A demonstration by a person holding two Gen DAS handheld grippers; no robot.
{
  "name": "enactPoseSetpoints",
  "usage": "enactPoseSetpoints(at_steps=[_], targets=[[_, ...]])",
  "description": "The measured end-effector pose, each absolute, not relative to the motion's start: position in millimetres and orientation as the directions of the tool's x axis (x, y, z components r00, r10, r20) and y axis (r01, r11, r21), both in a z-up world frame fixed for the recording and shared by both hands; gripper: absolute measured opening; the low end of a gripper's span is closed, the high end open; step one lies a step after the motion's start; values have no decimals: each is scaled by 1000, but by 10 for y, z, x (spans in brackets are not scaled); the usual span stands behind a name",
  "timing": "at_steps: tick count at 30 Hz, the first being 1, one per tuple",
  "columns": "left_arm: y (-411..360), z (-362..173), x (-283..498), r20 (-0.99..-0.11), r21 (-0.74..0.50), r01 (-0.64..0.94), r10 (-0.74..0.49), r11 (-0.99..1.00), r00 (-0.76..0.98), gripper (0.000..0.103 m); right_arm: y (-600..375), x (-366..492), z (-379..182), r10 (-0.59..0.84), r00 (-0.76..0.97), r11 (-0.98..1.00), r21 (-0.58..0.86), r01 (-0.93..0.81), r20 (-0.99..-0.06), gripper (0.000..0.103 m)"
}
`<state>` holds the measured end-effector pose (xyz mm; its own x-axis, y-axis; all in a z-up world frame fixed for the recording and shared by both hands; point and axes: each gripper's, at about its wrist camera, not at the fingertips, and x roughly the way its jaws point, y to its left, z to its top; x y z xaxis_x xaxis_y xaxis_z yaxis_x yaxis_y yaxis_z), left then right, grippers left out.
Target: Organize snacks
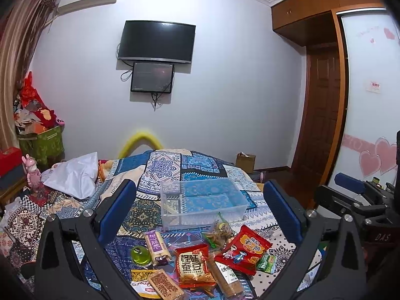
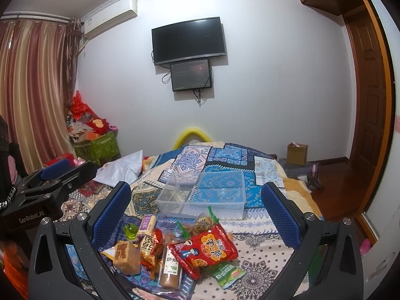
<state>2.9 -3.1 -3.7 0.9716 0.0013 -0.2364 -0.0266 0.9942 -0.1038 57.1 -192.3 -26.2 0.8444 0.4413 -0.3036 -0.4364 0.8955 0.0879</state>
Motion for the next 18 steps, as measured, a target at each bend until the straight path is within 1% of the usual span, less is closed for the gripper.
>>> enactPoseSetpoints(at_steps=[18], targets=[[-76,-24,15,-238,-100,-23,-1,995,971,103,-1930,564,-271,441,844,896,86,-436,-305,103]])
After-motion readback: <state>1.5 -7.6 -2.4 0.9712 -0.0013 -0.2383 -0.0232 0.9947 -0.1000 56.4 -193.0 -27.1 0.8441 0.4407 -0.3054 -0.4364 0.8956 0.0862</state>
